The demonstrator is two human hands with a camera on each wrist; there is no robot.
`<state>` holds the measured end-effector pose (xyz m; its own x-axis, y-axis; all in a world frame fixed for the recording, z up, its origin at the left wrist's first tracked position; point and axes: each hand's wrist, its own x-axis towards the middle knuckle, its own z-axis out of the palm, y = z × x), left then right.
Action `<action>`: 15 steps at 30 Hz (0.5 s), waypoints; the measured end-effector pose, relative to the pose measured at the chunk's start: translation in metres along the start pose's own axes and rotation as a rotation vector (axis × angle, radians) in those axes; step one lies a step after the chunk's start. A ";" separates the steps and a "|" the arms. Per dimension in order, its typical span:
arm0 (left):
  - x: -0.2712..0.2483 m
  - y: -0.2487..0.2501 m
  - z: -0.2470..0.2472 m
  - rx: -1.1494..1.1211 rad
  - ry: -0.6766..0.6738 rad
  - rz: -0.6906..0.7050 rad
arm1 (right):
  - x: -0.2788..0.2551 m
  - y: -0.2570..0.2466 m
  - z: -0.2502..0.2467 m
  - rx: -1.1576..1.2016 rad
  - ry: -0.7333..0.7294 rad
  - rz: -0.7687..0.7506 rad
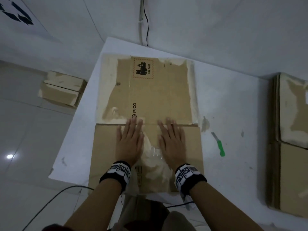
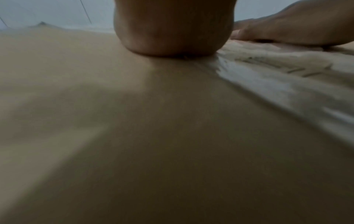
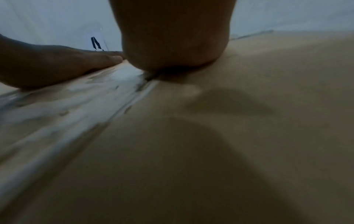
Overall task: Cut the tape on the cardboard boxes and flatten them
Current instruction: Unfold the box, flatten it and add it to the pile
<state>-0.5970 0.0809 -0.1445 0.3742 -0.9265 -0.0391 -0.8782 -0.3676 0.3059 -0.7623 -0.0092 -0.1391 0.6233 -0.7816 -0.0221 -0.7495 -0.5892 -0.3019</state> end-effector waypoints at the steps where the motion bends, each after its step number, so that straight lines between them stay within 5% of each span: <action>1: 0.001 -0.001 0.001 0.008 -0.006 -0.001 | 0.000 -0.001 0.000 -0.024 -0.015 0.012; 10: 0.000 -0.002 -0.004 -0.009 -0.076 0.001 | 0.002 0.004 -0.004 -0.044 -0.091 0.010; 15: -0.063 0.014 0.000 -0.044 -0.075 0.019 | -0.051 -0.013 -0.007 0.049 -0.137 0.013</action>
<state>-0.6329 0.1338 -0.1374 0.3330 -0.9372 -0.1035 -0.8705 -0.3477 0.3484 -0.7859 0.0365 -0.1274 0.6408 -0.7518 -0.1556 -0.7480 -0.5657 -0.3472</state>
